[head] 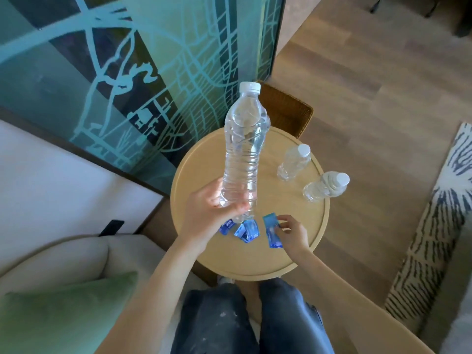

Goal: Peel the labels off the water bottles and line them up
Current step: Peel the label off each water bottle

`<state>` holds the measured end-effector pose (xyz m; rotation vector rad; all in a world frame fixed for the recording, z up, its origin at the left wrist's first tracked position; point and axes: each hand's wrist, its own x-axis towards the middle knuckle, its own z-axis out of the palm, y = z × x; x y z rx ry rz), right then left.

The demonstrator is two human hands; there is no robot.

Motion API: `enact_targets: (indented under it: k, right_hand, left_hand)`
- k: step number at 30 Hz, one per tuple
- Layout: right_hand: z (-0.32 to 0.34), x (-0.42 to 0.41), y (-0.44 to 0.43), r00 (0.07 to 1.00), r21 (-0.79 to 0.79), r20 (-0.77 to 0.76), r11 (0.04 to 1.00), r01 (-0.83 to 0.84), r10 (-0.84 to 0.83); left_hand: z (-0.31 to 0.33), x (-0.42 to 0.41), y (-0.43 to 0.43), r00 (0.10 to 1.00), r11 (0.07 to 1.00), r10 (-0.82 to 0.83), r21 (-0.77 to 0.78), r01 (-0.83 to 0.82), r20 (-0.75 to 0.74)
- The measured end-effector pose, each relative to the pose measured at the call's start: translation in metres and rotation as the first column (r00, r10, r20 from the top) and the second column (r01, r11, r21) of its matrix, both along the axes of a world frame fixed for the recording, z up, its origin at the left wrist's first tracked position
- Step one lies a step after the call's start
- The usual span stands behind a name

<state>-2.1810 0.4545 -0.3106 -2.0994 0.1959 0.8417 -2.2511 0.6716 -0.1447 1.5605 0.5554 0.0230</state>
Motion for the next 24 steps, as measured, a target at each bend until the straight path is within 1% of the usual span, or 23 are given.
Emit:
enact_targets:
  k: [4,8,14,17,20,21,24]
  right_hand:
    - [-0.034,-0.008,-0.005,0.999,-0.048,-0.013,0.998,-0.045,0.044]
    - [-0.052,-0.012,-0.01,0.984,-0.102,-0.024,0.979,-0.177,0.175]
    - [-0.047,-0.012,-0.02,0.921,-0.214,0.102,0.913,-0.348,0.375]
    - [-0.03,-0.01,-0.017,0.868,-0.248,0.241,0.892,-0.378,0.435]
    - [0.001,-0.004,-0.009,0.789,-0.282,0.397,0.88,-0.381,0.469]
    - [0.013,-0.001,-0.005,0.74,-0.296,0.465,0.873,-0.388,0.487]
    - [0.052,0.015,0.006,0.547,-0.346,0.653,0.849,-0.4,0.524]
  left_hand:
    - [-0.032,-0.007,0.001,0.996,0.998,0.057,-0.018,-0.058,-0.069]
    - [-0.051,-0.014,-0.001,0.992,0.996,0.071,-0.052,-0.077,-0.109]
    - [-0.053,-0.017,0.0,0.992,0.989,0.071,-0.124,-0.084,-0.106]
    - [-0.047,-0.015,0.003,0.994,0.984,0.061,-0.16,-0.074,-0.085]
    - [-0.036,-0.012,0.008,0.997,0.989,0.043,-0.135,-0.052,-0.07]
    - [-0.031,-0.011,0.009,0.997,0.99,0.04,-0.132,-0.048,-0.063]
    - [-0.015,-0.009,0.012,0.999,0.987,0.039,-0.156,-0.044,-0.036]
